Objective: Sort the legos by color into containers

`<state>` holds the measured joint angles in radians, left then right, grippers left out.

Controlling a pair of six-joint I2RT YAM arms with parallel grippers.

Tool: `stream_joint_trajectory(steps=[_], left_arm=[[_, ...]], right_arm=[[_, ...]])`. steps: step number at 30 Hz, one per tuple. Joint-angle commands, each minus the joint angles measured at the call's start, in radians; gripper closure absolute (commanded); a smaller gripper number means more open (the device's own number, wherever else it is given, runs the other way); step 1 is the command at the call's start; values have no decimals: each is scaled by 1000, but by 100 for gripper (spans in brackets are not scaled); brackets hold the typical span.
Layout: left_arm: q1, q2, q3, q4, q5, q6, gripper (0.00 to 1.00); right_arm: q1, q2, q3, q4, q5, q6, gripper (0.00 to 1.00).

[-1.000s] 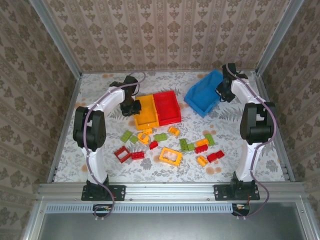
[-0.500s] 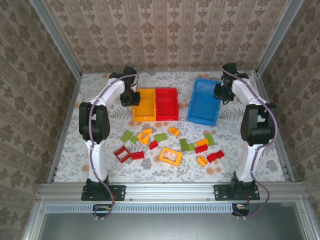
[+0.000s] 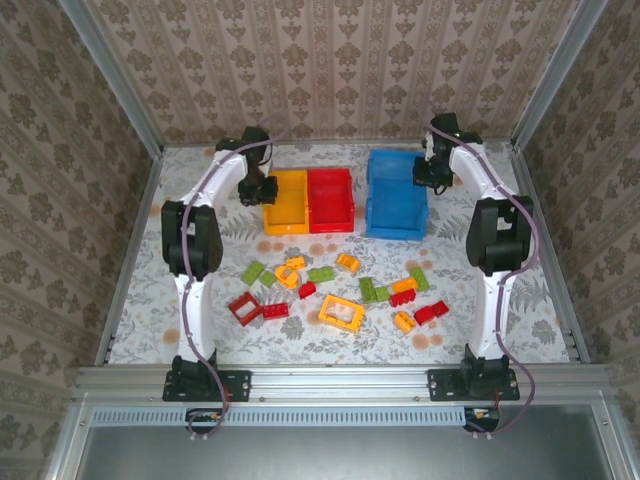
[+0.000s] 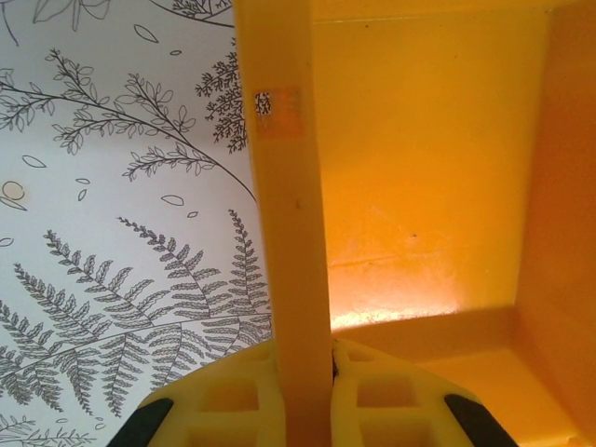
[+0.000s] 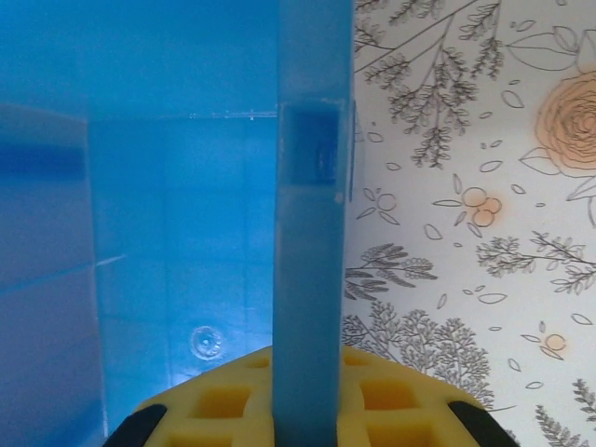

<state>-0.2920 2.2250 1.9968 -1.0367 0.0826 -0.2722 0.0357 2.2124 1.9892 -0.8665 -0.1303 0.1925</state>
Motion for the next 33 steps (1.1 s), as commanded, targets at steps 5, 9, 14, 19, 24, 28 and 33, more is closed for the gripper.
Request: stream_joint_trajectory(steps=[5,9,14,19,24,28,33], left_arm=[[-12,-2,11,-12,-15,-16,93],[-5,-39,18,-8,-17,-46,70],[1,-99,23,-14,-33,-83,54],[2,-272,-110,59,-18,-139,47],[-9,-560,-402,206,87,-195,42],[-63,-820,-668,289,182,-186,42],[-227,-1185,-952,327,217,-199,39]], right_arm=[[23,26,69,-51,-22,14,74],[23,-10,65,-42,-7,25,60],[23,-110,30,-6,17,42,50],[41,-301,-140,120,44,57,49],[134,-577,-462,370,-103,-21,49],[305,-761,-730,471,-255,-195,46],[508,-906,-968,474,-269,-273,40]])
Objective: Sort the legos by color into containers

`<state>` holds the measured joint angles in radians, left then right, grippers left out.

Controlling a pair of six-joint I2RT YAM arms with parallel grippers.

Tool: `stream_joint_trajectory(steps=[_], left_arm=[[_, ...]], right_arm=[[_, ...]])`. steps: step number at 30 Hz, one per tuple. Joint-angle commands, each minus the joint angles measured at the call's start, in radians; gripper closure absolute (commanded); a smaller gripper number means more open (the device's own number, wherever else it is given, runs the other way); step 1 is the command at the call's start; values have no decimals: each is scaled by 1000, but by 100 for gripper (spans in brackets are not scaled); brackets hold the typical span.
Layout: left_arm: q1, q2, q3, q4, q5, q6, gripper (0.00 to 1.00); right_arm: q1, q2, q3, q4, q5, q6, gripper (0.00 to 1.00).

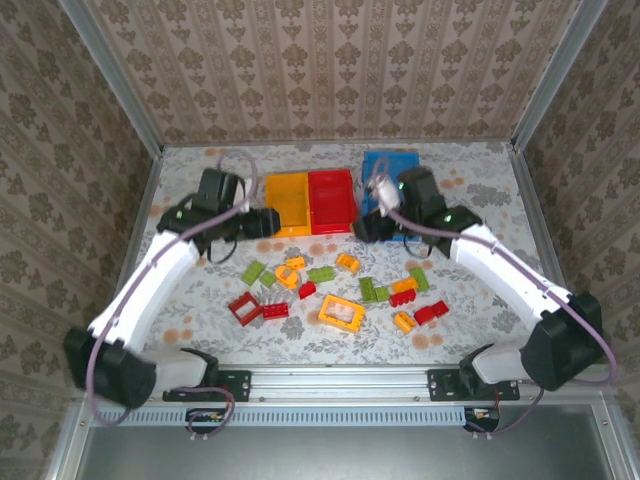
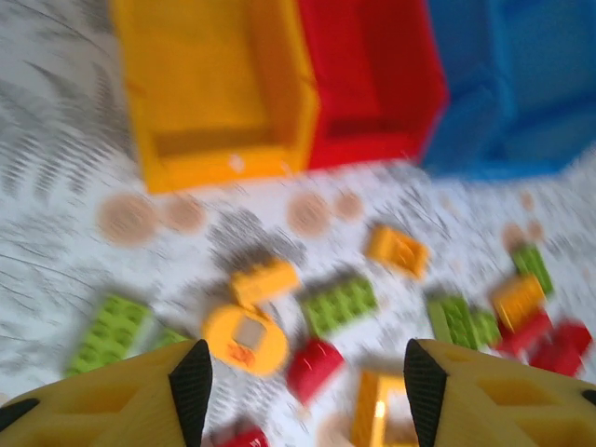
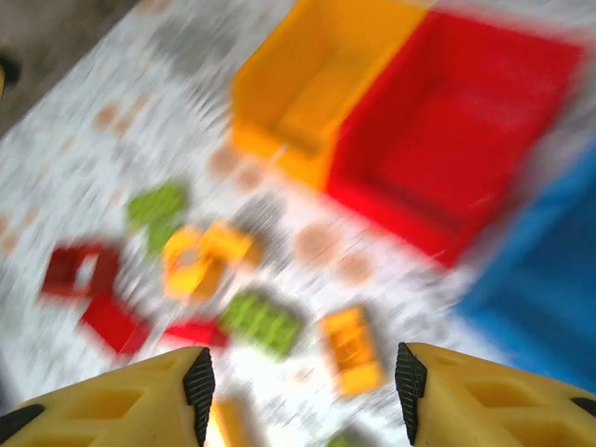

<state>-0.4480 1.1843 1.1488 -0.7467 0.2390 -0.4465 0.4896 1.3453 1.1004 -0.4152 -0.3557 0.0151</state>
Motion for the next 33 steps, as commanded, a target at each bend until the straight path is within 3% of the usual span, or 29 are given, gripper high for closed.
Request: stream_joint_trajectory(steps=[1,6,9,22,33], left_arm=[[-95,-202,-137,19,49,-37,39],[-154,-425,-271,-87,8,-136,39],[-165,-482,-315,-94,6,-172,39],[-208,-494,-355,-31,-9,-205,39],[-212,-458,-345,-15,-3,-191,39]], right_arm=[[89,-43,-96,9,-26,-102,39],[227,28,-115,-65,47,-149,39],[273,134,-75,-130,98,-183,40],[339,407,56,-250,229,-214,53],[350,478,72,-246,205,-193,72]])
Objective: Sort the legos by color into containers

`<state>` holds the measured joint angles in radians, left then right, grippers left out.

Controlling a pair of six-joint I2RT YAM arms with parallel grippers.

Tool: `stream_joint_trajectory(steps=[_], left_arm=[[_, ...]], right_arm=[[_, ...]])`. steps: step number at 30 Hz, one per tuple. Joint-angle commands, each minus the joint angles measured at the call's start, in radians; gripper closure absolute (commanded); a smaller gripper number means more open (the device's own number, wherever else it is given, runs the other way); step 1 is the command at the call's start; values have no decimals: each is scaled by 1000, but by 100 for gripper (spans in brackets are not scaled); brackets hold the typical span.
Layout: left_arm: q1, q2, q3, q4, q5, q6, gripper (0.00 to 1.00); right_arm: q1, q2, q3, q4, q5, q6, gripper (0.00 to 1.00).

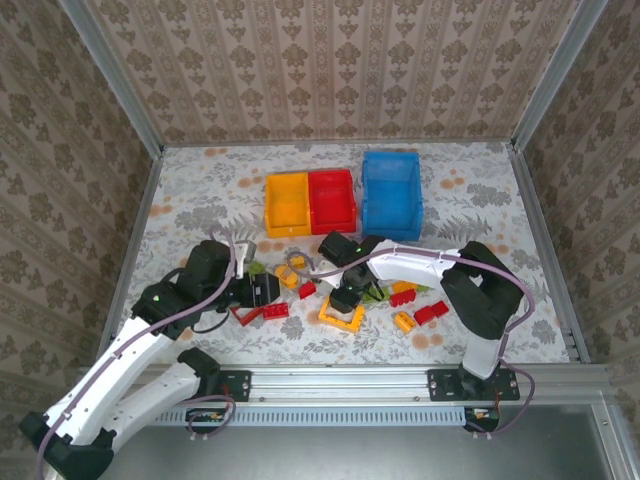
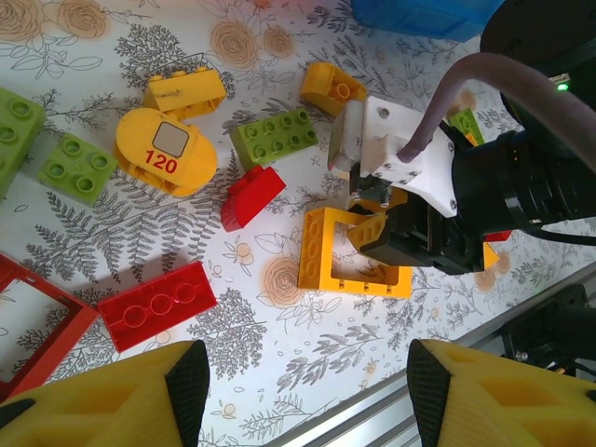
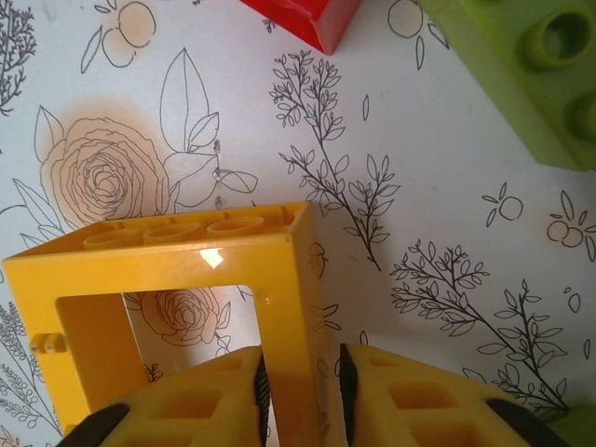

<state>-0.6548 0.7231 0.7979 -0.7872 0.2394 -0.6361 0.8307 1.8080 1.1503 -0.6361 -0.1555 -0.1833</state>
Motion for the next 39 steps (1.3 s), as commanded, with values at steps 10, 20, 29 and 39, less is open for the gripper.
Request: stream_joint_trajectory(steps=[10,20,29,39], left_arm=[[-6,44,13,47,-4,6,39],[-11,180,156,118,-16,28,39],[-56,393,350,199,-51,94,39],[-103,594,508,277,-115,155,39]], right_arm=[[22,-24,-5,26,40,4,96],[-123,-297,23,65,298,151,100],[-407,-159,228,23,465,469,100],[-505,257,666,-206,581,645,100]])
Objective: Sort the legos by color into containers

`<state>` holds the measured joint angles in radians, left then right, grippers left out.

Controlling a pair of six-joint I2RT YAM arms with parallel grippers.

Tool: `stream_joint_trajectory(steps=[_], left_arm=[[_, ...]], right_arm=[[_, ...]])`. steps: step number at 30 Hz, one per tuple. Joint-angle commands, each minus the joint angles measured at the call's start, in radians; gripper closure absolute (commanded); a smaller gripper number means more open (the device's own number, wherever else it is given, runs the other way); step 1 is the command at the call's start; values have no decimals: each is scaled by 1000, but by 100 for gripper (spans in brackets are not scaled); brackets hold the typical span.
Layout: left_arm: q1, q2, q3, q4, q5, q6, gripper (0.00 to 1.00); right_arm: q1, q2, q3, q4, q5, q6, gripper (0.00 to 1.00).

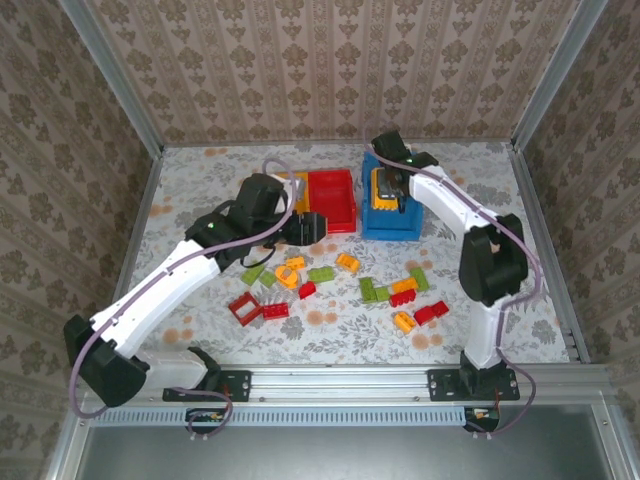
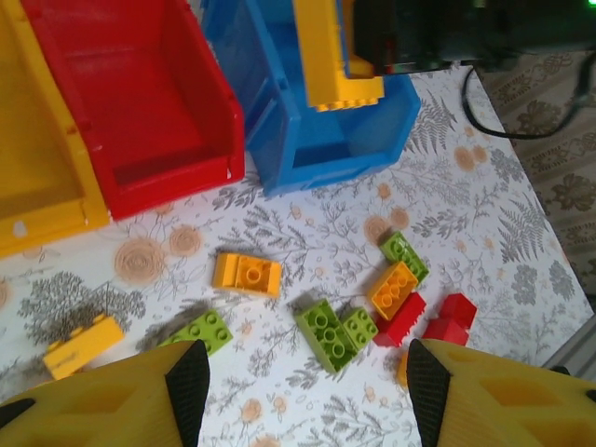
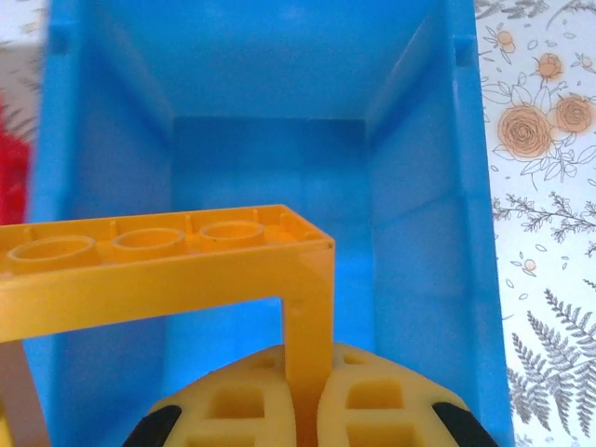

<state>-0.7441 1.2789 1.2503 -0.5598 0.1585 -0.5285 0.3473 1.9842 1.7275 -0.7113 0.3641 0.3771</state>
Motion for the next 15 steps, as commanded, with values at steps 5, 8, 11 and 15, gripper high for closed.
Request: stream_joint_trajectory(steps=[5,8,11,15], left_arm=[[-38,139,163,51,-74,101,39],[-46,182,208,45,-83,132,39],[-50,209,232,18,-91,147,39],[-49,205,214,-4,-102,136,38]], right_arm=[[-39,216,229,-180,50,89,100],[-53,273,279,-189,10,99,100],[-65,313,310,-176,-54,91,100],[-71,347,361,-184,-118,68,88]])
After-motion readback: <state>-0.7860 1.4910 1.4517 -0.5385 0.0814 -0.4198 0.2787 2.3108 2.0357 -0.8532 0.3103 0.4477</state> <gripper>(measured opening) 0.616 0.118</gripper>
